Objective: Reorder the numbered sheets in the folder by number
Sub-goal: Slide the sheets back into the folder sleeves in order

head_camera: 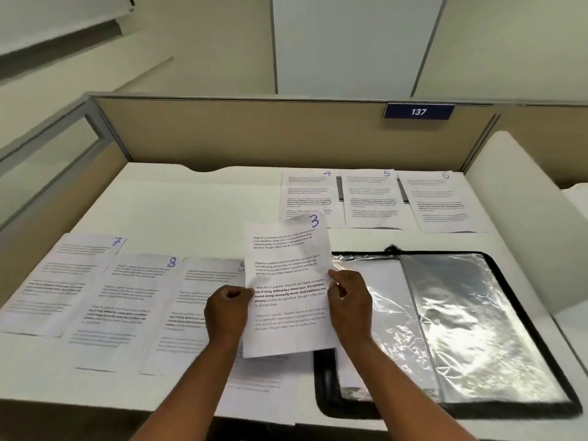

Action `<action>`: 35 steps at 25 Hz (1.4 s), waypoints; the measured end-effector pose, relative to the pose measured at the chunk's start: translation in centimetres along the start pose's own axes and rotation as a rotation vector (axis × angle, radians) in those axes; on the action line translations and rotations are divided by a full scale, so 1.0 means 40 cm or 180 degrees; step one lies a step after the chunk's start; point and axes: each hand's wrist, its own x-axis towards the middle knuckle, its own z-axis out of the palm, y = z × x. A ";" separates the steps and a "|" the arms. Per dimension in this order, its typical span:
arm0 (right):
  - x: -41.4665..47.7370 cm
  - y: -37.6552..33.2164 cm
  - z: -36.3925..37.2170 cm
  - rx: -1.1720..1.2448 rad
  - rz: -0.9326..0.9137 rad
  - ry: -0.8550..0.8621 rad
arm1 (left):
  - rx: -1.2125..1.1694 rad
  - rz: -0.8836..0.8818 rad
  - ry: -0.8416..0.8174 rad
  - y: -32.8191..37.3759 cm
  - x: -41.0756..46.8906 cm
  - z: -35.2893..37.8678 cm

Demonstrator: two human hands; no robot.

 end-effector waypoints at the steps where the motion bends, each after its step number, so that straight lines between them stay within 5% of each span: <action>1: -0.014 0.008 -0.031 -0.0053 -0.0045 -0.0037 | 0.0036 0.0036 -0.0013 0.001 -0.041 0.017; 13: -0.135 0.056 -0.265 -0.0267 0.0060 0.0055 | 0.0309 0.0136 -0.0669 -0.025 -0.242 0.090; 30: -0.318 0.054 -0.393 -0.1570 -0.0309 -0.0120 | 0.0865 0.1137 -0.1333 -0.023 -0.539 0.228; 35: -0.284 0.088 -0.533 -0.1781 -0.0626 -0.0318 | 0.0762 0.0805 -0.1381 0.006 -0.626 0.372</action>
